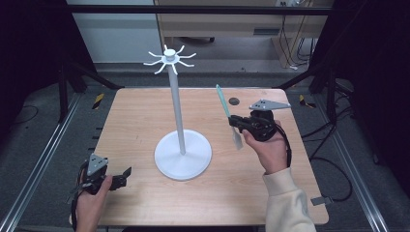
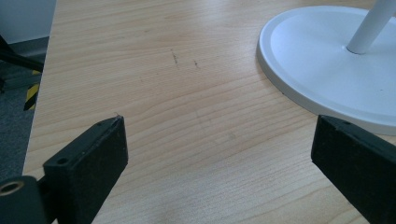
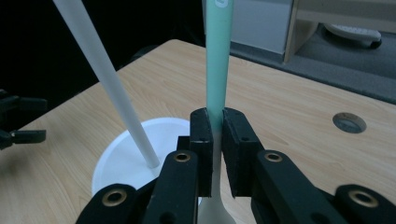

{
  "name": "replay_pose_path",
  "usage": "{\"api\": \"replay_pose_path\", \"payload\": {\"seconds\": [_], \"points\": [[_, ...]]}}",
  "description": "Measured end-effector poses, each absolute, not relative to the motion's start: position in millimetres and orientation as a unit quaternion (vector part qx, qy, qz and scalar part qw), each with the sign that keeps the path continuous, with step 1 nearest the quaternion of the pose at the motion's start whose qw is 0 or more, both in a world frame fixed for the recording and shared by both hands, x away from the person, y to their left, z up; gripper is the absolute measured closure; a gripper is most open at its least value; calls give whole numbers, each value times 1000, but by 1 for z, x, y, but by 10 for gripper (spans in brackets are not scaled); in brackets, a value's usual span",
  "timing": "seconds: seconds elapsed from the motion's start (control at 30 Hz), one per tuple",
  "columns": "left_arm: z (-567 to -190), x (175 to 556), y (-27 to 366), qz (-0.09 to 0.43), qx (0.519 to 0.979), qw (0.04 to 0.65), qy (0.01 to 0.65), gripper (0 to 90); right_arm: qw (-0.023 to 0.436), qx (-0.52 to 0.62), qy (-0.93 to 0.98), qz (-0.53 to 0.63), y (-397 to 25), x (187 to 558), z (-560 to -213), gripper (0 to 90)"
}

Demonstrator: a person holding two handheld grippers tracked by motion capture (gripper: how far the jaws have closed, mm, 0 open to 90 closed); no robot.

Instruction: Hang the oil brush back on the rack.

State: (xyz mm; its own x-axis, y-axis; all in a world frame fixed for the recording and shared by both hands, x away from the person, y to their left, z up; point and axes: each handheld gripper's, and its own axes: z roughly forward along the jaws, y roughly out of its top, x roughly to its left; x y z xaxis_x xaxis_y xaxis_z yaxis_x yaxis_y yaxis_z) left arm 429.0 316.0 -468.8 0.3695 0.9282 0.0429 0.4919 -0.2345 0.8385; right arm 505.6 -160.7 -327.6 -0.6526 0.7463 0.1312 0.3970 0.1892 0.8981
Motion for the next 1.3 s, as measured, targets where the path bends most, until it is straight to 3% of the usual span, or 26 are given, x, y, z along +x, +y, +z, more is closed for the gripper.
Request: {"api": "replay_pose_path", "payload": {"seconds": [0.87, 1.3], "points": [[-467, 430, 316, 288, 732, 386, 482, 33, 214, 300, 730, 575, -139, 467, -265, 831], [-467, 430, 316, 288, 732, 385, 482, 33, 220, 277, 723, 594, -135, 456, -254, 831]]}}
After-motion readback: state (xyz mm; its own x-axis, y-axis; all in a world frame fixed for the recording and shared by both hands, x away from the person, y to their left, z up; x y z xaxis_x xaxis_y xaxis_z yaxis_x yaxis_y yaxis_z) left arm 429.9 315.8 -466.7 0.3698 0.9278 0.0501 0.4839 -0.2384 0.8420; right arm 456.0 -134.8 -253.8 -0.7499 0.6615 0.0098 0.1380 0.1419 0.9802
